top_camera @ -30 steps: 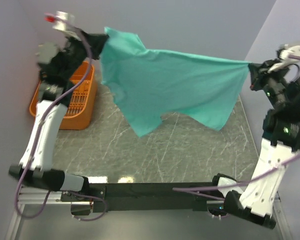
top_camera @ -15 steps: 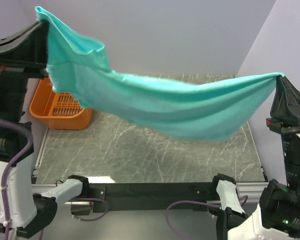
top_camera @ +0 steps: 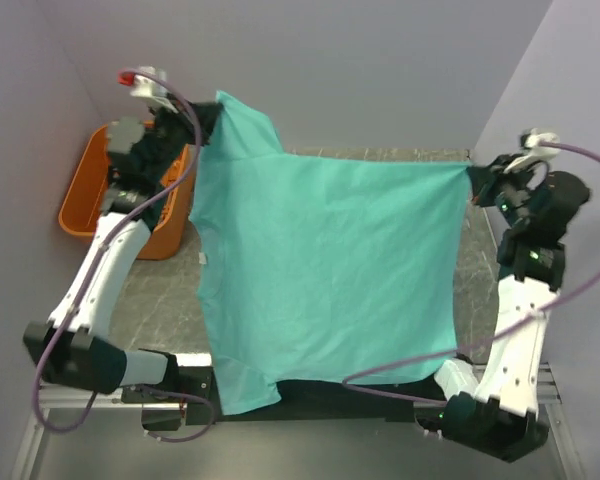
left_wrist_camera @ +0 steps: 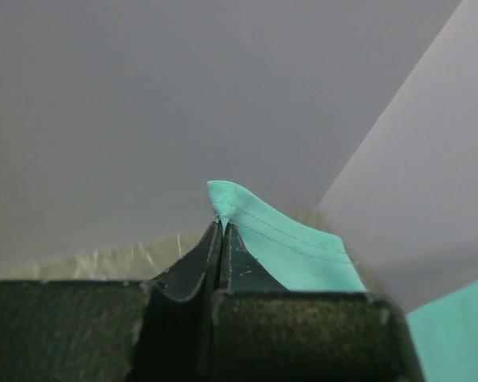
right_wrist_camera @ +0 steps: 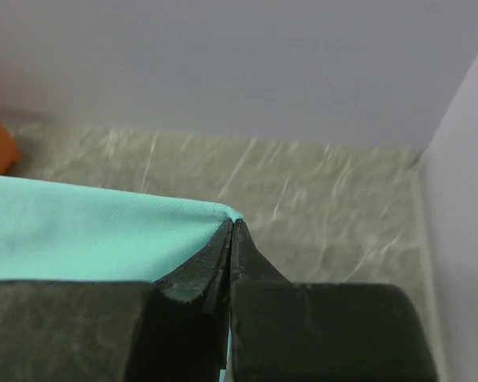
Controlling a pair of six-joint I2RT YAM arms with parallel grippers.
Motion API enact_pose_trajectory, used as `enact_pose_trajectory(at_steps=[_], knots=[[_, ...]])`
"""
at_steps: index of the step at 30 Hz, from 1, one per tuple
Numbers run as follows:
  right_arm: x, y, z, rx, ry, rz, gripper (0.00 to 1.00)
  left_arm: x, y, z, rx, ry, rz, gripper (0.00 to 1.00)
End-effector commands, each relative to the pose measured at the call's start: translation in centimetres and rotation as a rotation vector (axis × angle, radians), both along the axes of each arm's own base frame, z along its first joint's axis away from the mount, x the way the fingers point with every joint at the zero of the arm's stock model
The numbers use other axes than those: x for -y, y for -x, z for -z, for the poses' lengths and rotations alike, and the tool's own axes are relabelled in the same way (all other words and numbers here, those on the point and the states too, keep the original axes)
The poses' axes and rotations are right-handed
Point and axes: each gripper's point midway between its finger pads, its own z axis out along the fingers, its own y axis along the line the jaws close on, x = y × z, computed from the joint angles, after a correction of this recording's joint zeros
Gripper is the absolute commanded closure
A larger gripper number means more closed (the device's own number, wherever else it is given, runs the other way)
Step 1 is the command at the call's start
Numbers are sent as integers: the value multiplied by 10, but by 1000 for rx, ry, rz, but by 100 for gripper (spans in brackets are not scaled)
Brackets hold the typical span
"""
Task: Fold and stack the t-shirts
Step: Flatten the tshirt out
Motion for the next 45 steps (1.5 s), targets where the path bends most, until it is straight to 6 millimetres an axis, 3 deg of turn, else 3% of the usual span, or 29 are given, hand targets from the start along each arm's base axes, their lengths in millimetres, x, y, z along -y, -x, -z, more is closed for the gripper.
enact_pose_trajectory(at_steps=[1,2,4,5,6,7,8,9,12,13,14,15,16,20,24,31,33,34,35,37,38,40,45], knots=[[-3,-30,55,-33,-17,-92,100,15,-23,33,-3,34,76,99],[-2,-40,81,-53,-24,-109,100,20,-43,58,-40,31,79,100],[2,-58,119,-108,-39,-121,100,27,-64,97,-109,35,94,100],[1,-68,131,-107,-9,-132,100,33,-83,132,-175,26,100,100],[5,-81,164,-178,-15,-135,100,37,-93,144,-196,24,105,100],[5,-88,177,-209,-10,-141,100,43,-102,159,-225,15,115,100],[0,-98,185,-237,-4,-156,100,48,-121,197,-304,3,105,100],[3,-112,216,-316,-12,-146,100,51,-132,203,-326,1,106,100],[7,-140,235,-388,-35,-119,100,58,-166,252,-440,4,86,100],[10,-150,258,-446,-54,-112,100,59,-176,280,-495,3,80,100],[11,-156,264,-463,-61,-102,100,59,-182,287,-510,4,67,100],[13,-168,256,-451,-65,-94,100,60,-191,282,-498,7,63,100],[15,-176,273,-486,-78,-86,100,58,-196,288,-517,4,45,100],[19,-204,275,-493,-81,-71,100,57,-220,301,-542,-6,12,100],[20,-214,276,-496,-99,-61,100,58,-229,305,-545,-10,15,99],[15,-200,269,-480,-91,-112,100,61,-220,288,-478,-44,68,99],[10,-189,269,-489,-90,-165,100,62,-213,289,-473,-58,88,100],[9,-185,270,-490,-93,-178,100,62,-209,280,-447,-69,95,99],[8,-180,273,-498,-100,-193,100,61,-203,288,-459,-77,100,99],[4,-172,271,-494,-101,-221,100,63,-194,276,-411,-98,126,99],[6,-170,271,-490,-98,-224,100,61,-188,284,-421,-108,129,99],[5,-164,268,-485,-100,-237,100,61,-180,273,-384,-116,147,100],[7,-154,273,-506,-102,-244,100,58,-164,276,-387,-126,175,99]])
